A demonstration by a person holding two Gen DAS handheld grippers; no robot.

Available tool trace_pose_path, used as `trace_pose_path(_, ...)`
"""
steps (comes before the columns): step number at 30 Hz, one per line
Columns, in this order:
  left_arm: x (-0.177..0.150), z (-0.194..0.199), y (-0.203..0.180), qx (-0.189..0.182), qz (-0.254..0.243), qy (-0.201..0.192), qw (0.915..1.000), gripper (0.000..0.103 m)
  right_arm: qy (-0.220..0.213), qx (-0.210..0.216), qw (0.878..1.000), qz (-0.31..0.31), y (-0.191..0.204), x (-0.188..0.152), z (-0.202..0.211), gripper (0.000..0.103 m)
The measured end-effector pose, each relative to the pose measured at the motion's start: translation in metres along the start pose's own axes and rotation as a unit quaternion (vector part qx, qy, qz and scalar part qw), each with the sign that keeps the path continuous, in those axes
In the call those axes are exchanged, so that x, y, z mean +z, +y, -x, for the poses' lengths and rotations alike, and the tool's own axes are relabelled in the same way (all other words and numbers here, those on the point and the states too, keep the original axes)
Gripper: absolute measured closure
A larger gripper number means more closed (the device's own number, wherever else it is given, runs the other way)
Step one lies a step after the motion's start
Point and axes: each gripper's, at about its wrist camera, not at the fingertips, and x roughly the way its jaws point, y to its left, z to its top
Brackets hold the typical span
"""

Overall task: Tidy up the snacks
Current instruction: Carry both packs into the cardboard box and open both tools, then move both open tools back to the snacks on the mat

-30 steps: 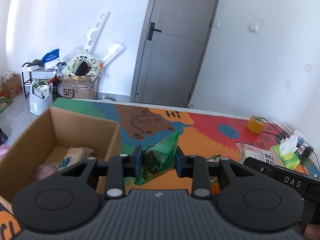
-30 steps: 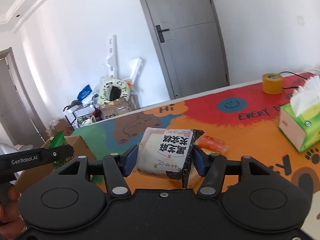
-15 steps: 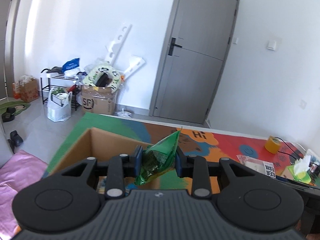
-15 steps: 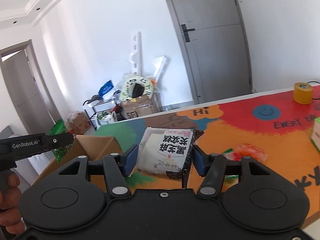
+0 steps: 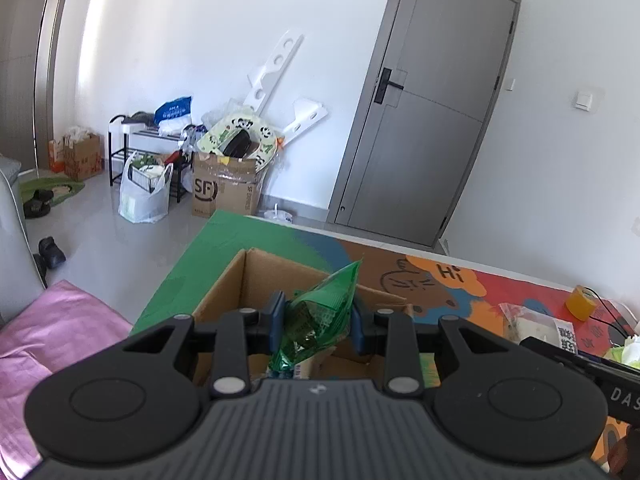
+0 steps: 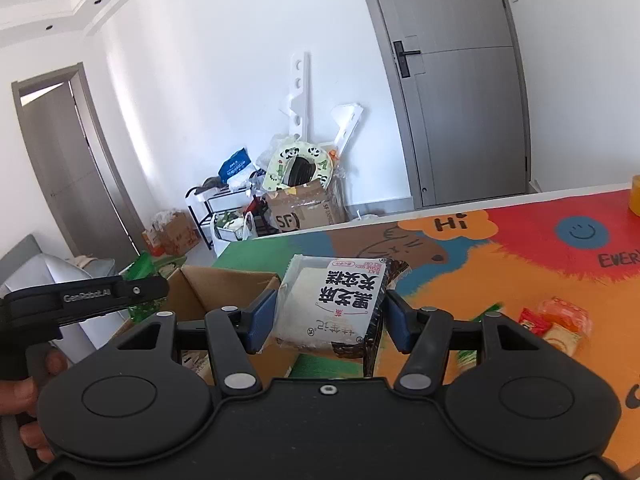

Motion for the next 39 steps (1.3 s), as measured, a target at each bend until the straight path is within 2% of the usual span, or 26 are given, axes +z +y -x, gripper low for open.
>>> trace_pose_path(8, 0.0, -0.019, 0.02, 0.002, 0.022, 0.017, 0.9996, 0.071, 0.003, 0.003, 1.0, 0.009, 0.022, 0.004, -0.016, 0.046)
trace_pose_path(13, 0.003, -0.008, 0.033, 0.029, 0.04, 0.013, 0.9987, 0.054, 0.006, 0.018, 1.0, 0.018, 0.04, 0.006, -0.024, 0.046)
trace_pose_path(22, 0.004, 0.018, 0.043, 0.029, 0.041, 0.003, 0.9987, 0.05, 0.008, 0.054, 0.998, 0.024, 0.068, 0.013, -0.033, 0.046)
trace_pose_path(25, 0.007, 0.022, 0.048, 0.035, 0.044, 0.001, 0.9984, 0.045, 0.004, 0.071, 0.997, 0.022, 0.075, 0.017, -0.034, 0.045)
trace_pose_path(28, 0.006, 0.028, 0.05, 0.042, 0.046, -0.003, 0.998, 0.041, 0.006, 0.081, 0.997, 0.012, 0.075, 0.021, -0.039, 0.038)
trace_pose_path(30, 0.006, 0.031, 0.051, 0.044, 0.048, -0.001, 0.9979, 0.034, 0.0, 0.083, 0.997, -0.002, 0.069, 0.024, -0.037, 0.032)
trace_pose_path(31, 0.006, 0.031, 0.05, 0.045, 0.047, 0.0, 0.9979, 0.033, -0.003, 0.085, 0.996, -0.007, 0.066, 0.024, -0.035, 0.025)
trace_pose_path(33, 0.007, 0.031, 0.046, 0.048, 0.041, 0.001, 0.998, 0.027, -0.008, 0.08, 0.997, -0.011, 0.06, 0.025, -0.029, 0.024)
trace_pose_path(39, 0.005, 0.031, 0.029, 0.047, 0.028, -0.003, 0.9985, 0.02, -0.014, 0.059, 0.998, -0.016, 0.041, 0.018, -0.011, 0.02)
